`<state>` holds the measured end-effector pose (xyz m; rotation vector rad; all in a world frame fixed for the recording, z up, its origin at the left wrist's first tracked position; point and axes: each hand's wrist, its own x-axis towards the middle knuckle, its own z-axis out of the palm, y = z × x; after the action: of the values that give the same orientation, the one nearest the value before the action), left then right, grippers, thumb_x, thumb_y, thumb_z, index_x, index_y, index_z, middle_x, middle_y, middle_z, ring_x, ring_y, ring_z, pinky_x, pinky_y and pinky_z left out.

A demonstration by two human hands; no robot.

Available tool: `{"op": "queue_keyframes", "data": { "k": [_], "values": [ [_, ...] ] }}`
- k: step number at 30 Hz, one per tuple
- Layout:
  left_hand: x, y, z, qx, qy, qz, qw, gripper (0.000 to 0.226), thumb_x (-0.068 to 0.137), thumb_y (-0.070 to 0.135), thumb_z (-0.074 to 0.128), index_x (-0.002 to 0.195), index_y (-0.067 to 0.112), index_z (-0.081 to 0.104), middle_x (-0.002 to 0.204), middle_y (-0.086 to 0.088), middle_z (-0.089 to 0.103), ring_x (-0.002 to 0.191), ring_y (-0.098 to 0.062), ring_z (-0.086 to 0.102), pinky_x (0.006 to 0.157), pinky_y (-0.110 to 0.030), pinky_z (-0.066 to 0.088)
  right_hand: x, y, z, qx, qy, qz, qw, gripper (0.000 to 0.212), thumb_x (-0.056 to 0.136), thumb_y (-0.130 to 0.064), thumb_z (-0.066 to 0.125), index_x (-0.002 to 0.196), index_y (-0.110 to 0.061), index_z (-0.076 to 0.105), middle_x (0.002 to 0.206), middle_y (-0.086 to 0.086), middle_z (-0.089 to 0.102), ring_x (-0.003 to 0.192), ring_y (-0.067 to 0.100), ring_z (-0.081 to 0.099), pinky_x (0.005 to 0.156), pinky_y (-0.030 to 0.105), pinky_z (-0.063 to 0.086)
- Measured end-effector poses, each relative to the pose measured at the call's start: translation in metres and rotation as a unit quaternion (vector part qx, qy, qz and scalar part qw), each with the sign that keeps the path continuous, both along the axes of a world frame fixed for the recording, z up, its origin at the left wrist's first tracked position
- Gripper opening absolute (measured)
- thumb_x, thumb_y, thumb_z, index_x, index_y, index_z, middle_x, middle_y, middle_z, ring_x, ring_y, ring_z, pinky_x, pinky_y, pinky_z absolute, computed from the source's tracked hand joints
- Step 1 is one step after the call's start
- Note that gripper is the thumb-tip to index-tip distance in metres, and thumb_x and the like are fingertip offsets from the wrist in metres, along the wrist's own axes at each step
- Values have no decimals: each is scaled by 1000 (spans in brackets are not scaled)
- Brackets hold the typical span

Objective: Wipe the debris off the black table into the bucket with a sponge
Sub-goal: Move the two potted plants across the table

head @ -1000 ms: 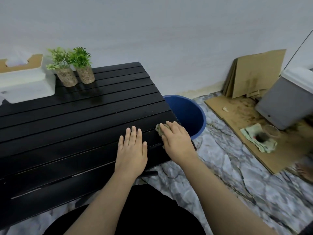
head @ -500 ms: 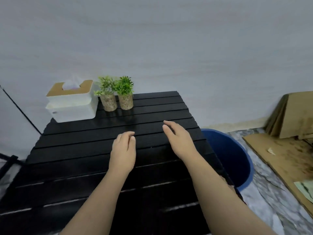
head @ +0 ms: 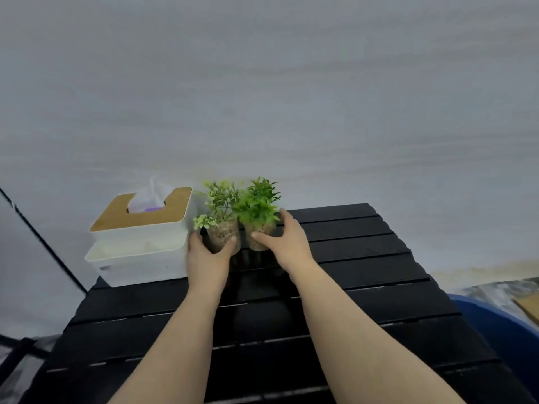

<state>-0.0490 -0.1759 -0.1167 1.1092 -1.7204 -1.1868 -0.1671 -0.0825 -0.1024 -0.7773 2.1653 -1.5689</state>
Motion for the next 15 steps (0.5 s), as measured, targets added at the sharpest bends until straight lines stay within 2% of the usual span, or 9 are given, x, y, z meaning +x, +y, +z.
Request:
{"op": "queue_keyframes", "data": {
  "k": [3,6,9,12,15],
  "values": [
    [-9,-3,-3,-24,11,9,1000,67,69,35,75,125,20,40,125,-4,56,109,-23,55,86,-31,43,-3,-13,-2,58,36,10,998,96,63,-48,77,142,-29,24,138,3,47,129,26,39,105,48,36],
    [-12,-5,-6,-37,-1,18,999,64,68,37,75,120,19,44,119,-6,59,103,-26,58,81,-32,44,0,-18,-3,95,85,-8,992,81,62,-49,74,130,-32,35,119,3,58,118,30,45,95,43,36],
    [-11,-6,-9,-37,13,16,999,58,67,36,77,115,20,47,116,-3,61,101,-22,58,83,-32,45,-2,-13,-3,49,51,-21,997,63,62,-42,78,114,-30,44,106,0,55,109,28,50,95,43,43],
    [-17,-3,-7,-51,0,13,999,51,64,39,77,105,26,49,109,1,61,94,-17,57,80,-31,44,-17,7,-4,-26,-16,-26,999,64,61,-34,81,115,-27,46,116,7,57,105,25,56,92,42,50],
    [-42,12,-3,-40,-1,-20,999,56,62,42,78,109,24,52,107,1,63,95,-18,60,83,-32,47,-48,39,-2,-45,-13,-55,997,67,61,-33,82,117,-25,47,114,5,61,104,23,58,89,38,50]
  ]
}}
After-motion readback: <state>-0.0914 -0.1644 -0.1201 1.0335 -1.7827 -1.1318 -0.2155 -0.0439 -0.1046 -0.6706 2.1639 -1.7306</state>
